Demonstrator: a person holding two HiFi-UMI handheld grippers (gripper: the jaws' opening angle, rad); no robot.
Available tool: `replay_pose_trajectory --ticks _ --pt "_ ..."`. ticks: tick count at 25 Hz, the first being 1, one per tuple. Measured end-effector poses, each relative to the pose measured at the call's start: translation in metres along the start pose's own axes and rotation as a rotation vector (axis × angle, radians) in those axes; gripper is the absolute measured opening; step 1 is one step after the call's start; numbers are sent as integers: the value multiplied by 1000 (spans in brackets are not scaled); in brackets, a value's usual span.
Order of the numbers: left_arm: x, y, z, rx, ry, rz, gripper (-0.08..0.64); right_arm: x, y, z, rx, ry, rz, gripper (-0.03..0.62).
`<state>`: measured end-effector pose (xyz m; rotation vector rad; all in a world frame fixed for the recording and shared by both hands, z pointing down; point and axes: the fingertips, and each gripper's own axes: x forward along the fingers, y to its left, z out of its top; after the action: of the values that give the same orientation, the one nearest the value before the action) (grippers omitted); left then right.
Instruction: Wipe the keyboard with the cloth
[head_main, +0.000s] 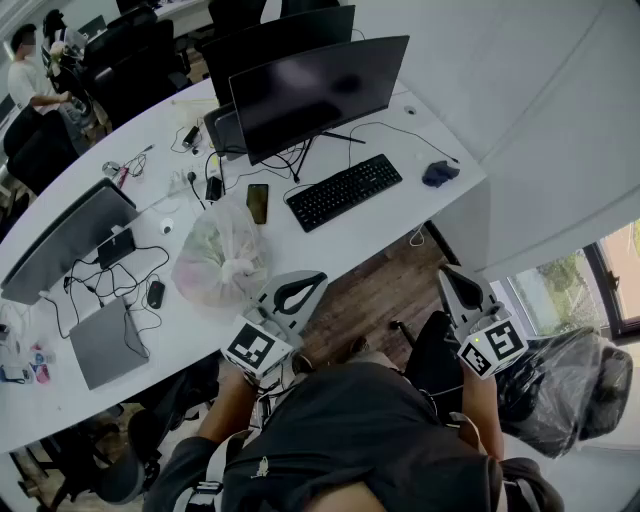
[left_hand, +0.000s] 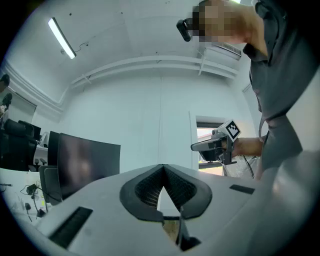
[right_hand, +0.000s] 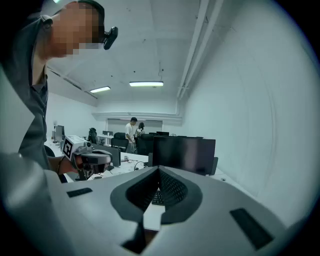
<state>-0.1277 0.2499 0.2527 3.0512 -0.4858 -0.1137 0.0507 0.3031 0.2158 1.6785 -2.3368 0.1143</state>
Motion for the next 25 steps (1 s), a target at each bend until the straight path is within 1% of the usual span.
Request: replay_pose_trajectory --ticks 3,6,9,11,13,19,25 --pt "6 0 -2 0 8 7 2 2 -7 -2 7 -7 10 9" --pt "15 3 -11 18 38 23 2 6 -19 -9 24 -4 27 9" --pt "28 6 -12 0 52 45 2 14 -38 -12 40 -9 45 9" --pt "42 6 -17 -4 70 49 2 18 -55 -11 57 -44 53 9" --pt "58 5 -24 0 100 55 2 19 -73 -14 93 -73 65 9" --pt "111 -6 -27 -29 139 90 2 16 -138 -30 132 -81 77 9" --pt "162 -26 -37 -22 172 132 2 10 -193 -47 154 -113 109 11"
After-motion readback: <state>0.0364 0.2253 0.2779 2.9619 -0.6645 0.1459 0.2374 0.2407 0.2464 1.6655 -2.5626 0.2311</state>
